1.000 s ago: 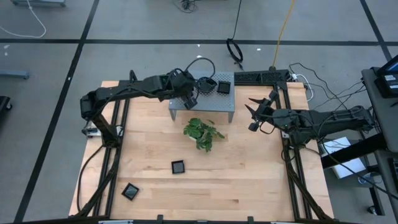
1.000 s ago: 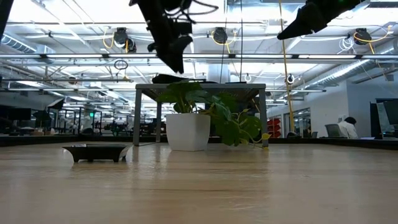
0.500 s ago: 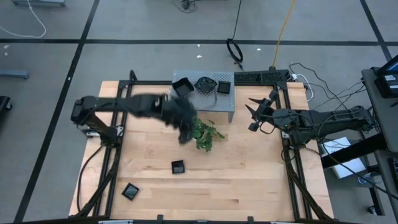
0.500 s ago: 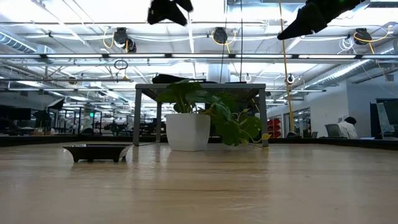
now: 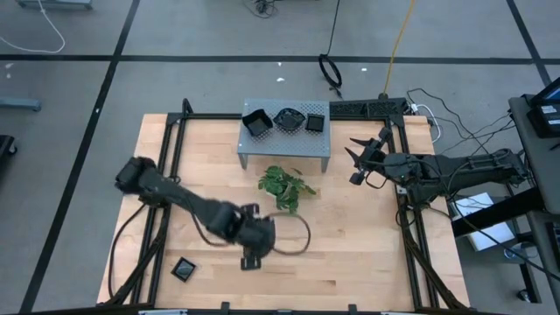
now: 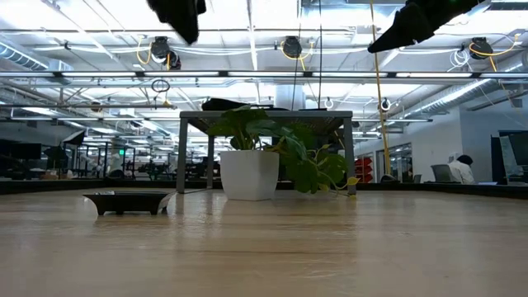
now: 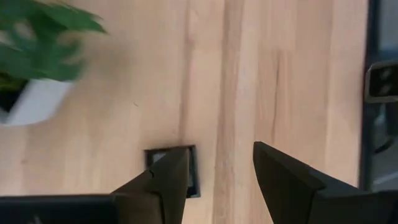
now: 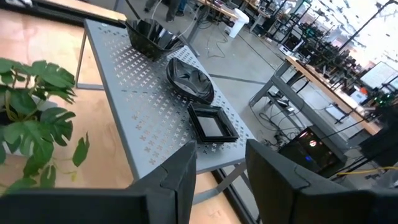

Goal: Pick & Place Mini shaped plates
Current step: Stack the square plate on top of the stacked square plates on the shelf

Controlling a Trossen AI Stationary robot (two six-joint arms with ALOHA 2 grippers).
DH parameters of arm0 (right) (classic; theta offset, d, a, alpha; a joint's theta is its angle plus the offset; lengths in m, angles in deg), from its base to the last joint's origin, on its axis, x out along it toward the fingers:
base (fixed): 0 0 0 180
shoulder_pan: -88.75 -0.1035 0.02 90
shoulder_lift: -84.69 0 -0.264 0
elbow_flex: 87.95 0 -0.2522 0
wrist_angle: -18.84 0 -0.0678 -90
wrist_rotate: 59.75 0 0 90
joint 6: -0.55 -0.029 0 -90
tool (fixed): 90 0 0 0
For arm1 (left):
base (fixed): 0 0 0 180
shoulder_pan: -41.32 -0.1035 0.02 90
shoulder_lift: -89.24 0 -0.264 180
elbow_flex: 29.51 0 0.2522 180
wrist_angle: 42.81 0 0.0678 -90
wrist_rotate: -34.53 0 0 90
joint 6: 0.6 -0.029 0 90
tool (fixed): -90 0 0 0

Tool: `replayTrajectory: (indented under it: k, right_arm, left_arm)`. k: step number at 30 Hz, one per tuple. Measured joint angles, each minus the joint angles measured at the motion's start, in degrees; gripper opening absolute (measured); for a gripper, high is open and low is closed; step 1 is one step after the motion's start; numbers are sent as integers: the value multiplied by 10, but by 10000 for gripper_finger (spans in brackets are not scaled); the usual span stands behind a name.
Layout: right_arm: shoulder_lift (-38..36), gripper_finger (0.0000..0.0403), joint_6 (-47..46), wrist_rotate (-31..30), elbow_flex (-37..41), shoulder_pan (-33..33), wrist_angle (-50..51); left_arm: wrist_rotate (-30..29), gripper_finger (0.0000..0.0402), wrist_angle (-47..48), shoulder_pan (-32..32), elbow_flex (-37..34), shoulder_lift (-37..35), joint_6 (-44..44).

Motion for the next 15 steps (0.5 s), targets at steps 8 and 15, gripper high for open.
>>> replayTrajectory:
  k: [8, 15]
  right_arm:
    - [0, 125, -63, 42, 0, 0, 0]
    - [0, 125, -115, 106, 0, -1, 0]
  left_arm:
    - [-3, 184, 1, 35, 0, 110, 27]
    - [-57, 184, 5, 30, 0, 166, 39]
